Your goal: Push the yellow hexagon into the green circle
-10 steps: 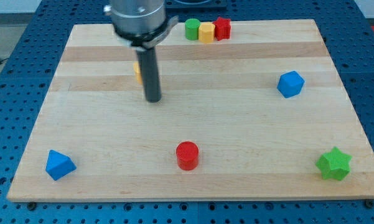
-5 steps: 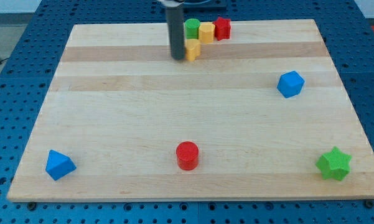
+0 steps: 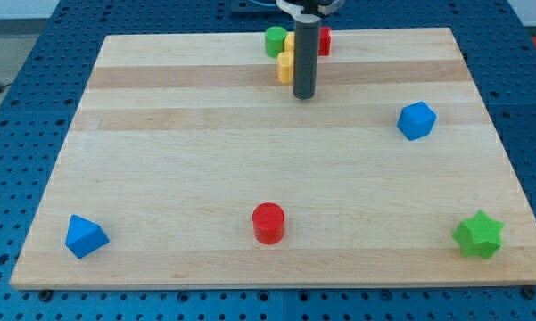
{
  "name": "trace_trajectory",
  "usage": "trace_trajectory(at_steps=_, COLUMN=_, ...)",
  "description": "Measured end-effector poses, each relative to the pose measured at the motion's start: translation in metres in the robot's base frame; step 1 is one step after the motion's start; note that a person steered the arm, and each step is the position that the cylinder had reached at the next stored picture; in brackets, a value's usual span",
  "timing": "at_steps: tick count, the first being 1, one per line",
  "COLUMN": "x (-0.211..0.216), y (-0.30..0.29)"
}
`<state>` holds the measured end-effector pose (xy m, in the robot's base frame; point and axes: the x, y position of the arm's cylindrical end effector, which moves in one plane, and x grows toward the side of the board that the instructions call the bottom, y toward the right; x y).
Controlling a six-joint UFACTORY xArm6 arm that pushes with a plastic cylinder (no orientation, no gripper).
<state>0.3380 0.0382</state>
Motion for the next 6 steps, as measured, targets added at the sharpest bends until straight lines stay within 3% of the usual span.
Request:
trace_trajectory(at_steps=3, x=-0.016, y=-0.043)
trace_trajectory(at_steps=4, x=0.022, y=-0.015)
trace_trajectory(at_steps=5, x=0.02, y=0.014)
trace_trajectory(at_steps=6, x=-0.01, y=0.012)
